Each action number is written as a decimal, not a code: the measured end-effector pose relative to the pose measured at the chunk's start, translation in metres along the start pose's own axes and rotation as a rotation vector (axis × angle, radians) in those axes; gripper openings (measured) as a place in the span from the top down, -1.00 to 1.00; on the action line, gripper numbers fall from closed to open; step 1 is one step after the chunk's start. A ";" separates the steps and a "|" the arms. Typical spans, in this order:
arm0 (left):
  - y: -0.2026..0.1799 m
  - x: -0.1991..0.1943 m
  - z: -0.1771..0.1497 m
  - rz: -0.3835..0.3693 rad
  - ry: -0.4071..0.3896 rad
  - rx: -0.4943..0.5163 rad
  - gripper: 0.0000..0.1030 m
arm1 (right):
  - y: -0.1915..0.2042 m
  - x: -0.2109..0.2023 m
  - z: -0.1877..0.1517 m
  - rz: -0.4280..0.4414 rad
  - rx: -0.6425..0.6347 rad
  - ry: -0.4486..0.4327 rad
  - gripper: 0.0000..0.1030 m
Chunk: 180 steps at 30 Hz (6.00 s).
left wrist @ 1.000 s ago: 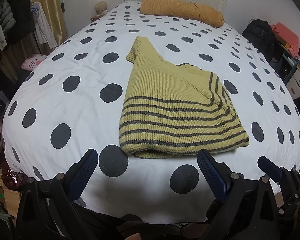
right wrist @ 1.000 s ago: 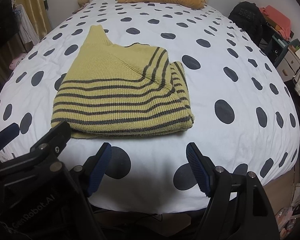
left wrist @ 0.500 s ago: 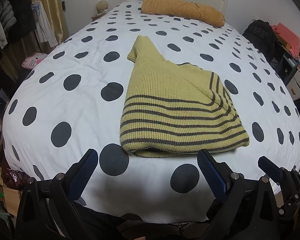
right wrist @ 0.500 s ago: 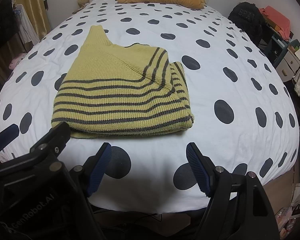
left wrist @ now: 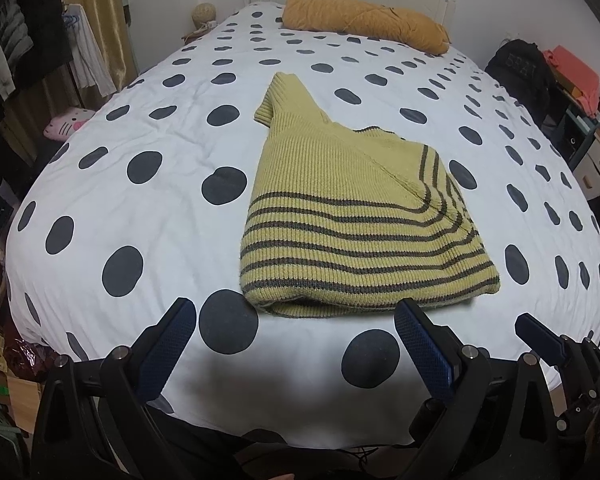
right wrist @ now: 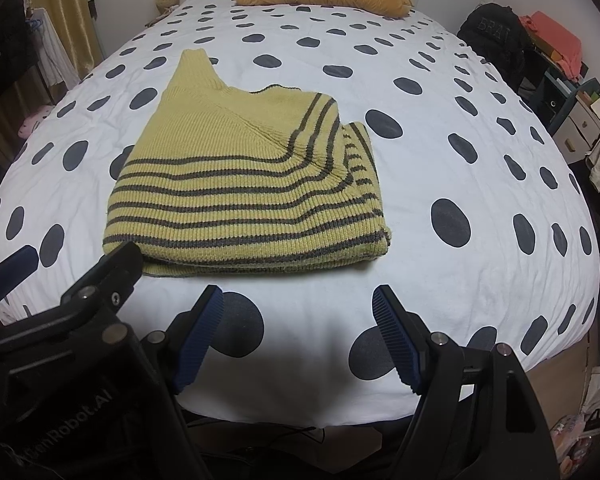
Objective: Fold large clothes
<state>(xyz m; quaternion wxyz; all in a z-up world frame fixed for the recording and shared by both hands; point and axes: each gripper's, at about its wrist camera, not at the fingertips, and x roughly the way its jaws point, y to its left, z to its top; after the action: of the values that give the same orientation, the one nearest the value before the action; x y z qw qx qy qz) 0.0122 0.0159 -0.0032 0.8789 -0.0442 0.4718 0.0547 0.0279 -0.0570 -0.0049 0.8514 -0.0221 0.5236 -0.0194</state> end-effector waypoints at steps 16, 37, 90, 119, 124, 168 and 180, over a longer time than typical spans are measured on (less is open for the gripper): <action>-0.002 0.002 -0.001 -0.013 0.008 0.001 -0.94 | 0.000 0.003 -0.001 -0.001 0.001 0.008 -0.50; -0.003 0.005 -0.002 -0.013 0.023 0.000 -0.94 | -0.001 0.004 -0.002 0.000 0.004 0.010 -0.50; 0.044 0.037 0.023 0.076 0.035 -0.126 -0.94 | -0.012 0.053 0.041 0.164 0.032 -0.069 0.42; 0.015 0.035 0.016 0.010 0.050 -0.046 -0.94 | -0.023 0.045 0.023 0.135 0.048 -0.050 0.51; 0.009 0.024 0.006 -0.003 0.048 -0.032 -0.94 | -0.028 0.021 0.013 0.119 0.065 -0.070 0.29; 0.012 0.004 -0.013 0.004 0.049 -0.031 -0.94 | -0.025 -0.003 -0.011 0.038 0.040 -0.068 -0.03; 0.010 0.007 -0.013 0.007 0.058 -0.034 -0.94 | -0.026 -0.003 -0.012 0.038 0.040 -0.065 -0.03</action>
<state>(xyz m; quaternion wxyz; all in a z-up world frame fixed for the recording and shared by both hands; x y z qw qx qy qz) 0.0038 0.0242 -0.0170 0.8638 -0.0591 0.4961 0.0647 0.0154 -0.0828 -0.0059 0.8684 0.0046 0.4957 -0.0129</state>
